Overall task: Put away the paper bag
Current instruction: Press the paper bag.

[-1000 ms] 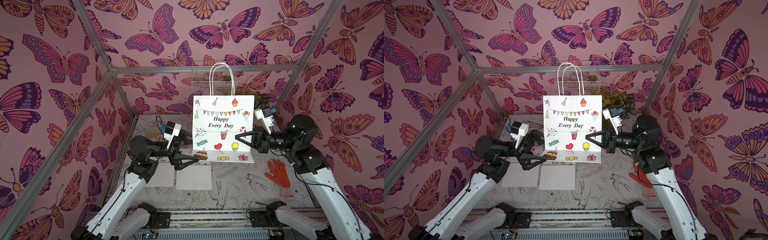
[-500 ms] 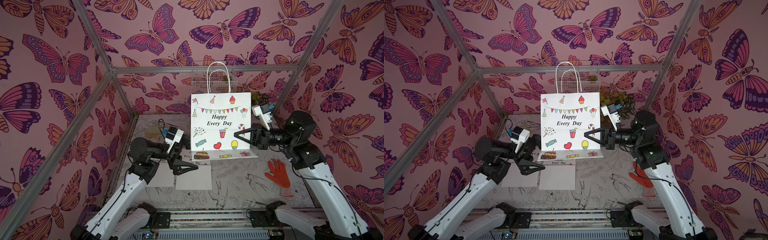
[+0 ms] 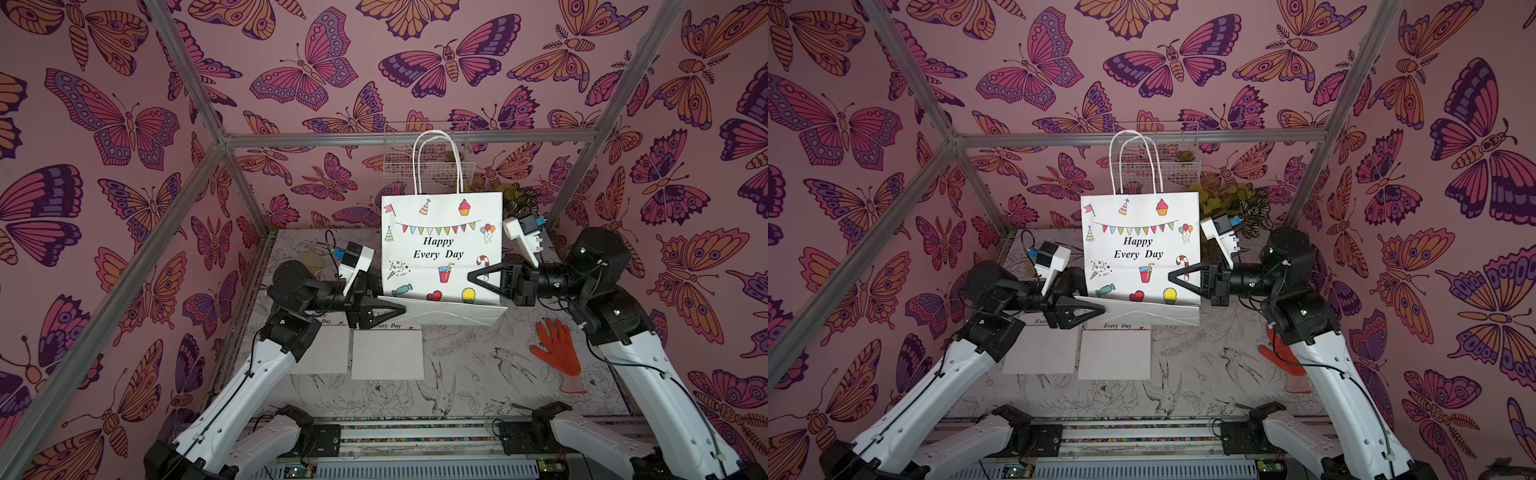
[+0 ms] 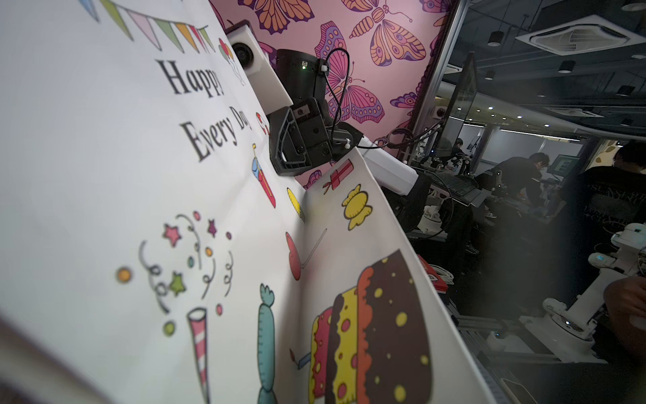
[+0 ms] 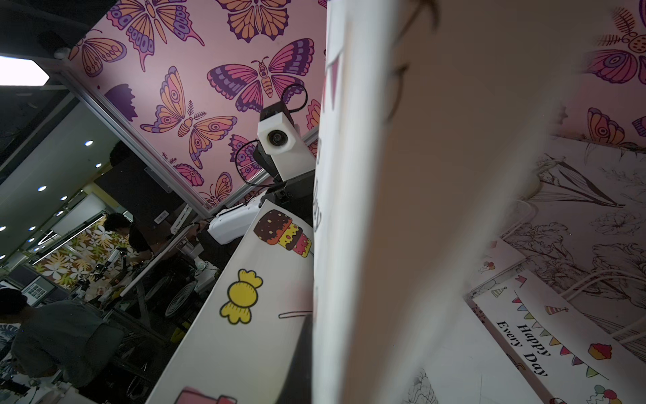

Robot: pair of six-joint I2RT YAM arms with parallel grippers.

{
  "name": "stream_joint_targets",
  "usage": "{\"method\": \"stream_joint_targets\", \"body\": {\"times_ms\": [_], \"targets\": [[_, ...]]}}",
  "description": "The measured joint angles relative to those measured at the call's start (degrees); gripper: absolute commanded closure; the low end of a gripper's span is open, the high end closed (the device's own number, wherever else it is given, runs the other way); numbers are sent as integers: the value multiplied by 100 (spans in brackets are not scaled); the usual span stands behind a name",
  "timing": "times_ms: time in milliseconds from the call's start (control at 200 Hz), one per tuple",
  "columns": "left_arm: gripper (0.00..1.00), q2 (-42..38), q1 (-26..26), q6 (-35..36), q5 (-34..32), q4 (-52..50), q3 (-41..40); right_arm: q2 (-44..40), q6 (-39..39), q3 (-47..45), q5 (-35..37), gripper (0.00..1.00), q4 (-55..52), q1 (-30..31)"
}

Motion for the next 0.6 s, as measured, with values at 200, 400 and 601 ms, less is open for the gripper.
{"method": "stream_joint_targets", "body": {"times_ms": [200,400,601], "targets": [[41,2,-2,11,2,-28,24,-26,-177,-114,2,100,-216,212],[54,0,-35,-4,50,-15,31,-24,-229,-160,7,100,-271,258],[79,0,-35,-13,63,11,37,-26,-254,-146,31,100,-350,284]]}}
